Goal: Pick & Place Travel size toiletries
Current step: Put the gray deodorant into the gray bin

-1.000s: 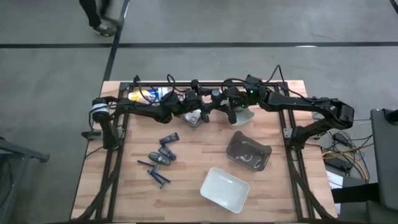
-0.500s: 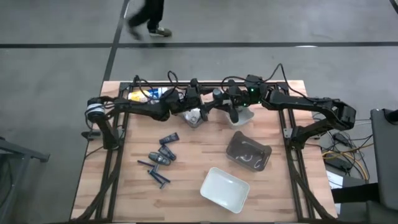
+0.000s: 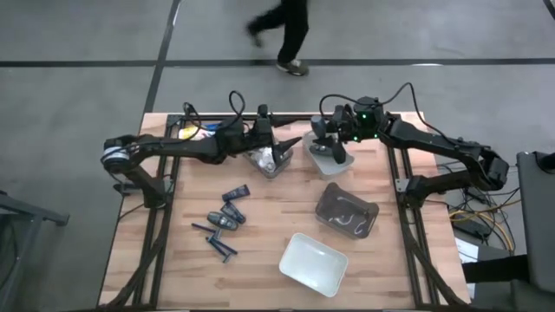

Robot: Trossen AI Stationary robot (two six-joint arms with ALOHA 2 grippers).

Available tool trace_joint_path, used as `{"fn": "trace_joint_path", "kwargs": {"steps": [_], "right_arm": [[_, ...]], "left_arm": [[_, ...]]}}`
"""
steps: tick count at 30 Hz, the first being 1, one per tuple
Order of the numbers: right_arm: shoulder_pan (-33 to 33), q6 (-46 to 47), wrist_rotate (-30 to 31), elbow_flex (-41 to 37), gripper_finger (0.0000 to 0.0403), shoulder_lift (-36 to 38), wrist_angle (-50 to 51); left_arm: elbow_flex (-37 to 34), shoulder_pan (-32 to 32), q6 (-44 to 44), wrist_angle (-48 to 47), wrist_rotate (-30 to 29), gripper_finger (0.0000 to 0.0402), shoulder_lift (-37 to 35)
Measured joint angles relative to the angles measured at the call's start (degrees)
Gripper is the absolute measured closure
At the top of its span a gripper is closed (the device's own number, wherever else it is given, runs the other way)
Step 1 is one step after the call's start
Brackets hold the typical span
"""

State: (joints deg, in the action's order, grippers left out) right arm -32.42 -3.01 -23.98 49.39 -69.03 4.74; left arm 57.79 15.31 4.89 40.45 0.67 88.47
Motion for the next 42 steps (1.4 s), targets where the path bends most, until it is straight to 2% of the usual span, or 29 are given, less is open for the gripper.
{"fn": "trace_joint_path", "kwargs": {"steps": [7,11,18,25,29,35,42], "right_arm": [[-4.07,-1.37,0.71,-0.44,0.023,0.01,5.89],[-6.09,-1.91,4.16,-1.63,0.0233,0.01,8.18],[-8.04,-1.65,5.15,-6.37,0.0228,-0.45,8.32],[-8.15,-1.68,5.98,-11.34,0.0231,-0.47,5.52],[-8.15,-2.02,5.98,-13.47,0.0234,-0.47,5.28],[-8.13,-5.42,5.99,-15.21,0.0222,-0.47,5.15],[-8.13,-6.07,6.0,-15.3,0.0228,-0.47,4.56]], "left_arm": [[0.01,-0.04,-0.37,-12.07,-0.09,0.0115,-2.57],[0.01,-0.04,-0.93,-20.18,-0.08,0.0115,-5.13],[0.01,-0.17,-3.31,-35.83,-0.07,0.0115,-9.41],[0.03,-0.86,-7.43,-47.41,-0.07,0.0115,-10.34],[0.0,-1.8,-8.56,-50.97,-0.07,0.0115,-10.14],[-0.74,-3.58,-8.61,-51.16,-0.04,0.0115,-10.14],[-3.33,-3.96,-11.64,-51.85,-0.02,0.0115,-10.14]]}}
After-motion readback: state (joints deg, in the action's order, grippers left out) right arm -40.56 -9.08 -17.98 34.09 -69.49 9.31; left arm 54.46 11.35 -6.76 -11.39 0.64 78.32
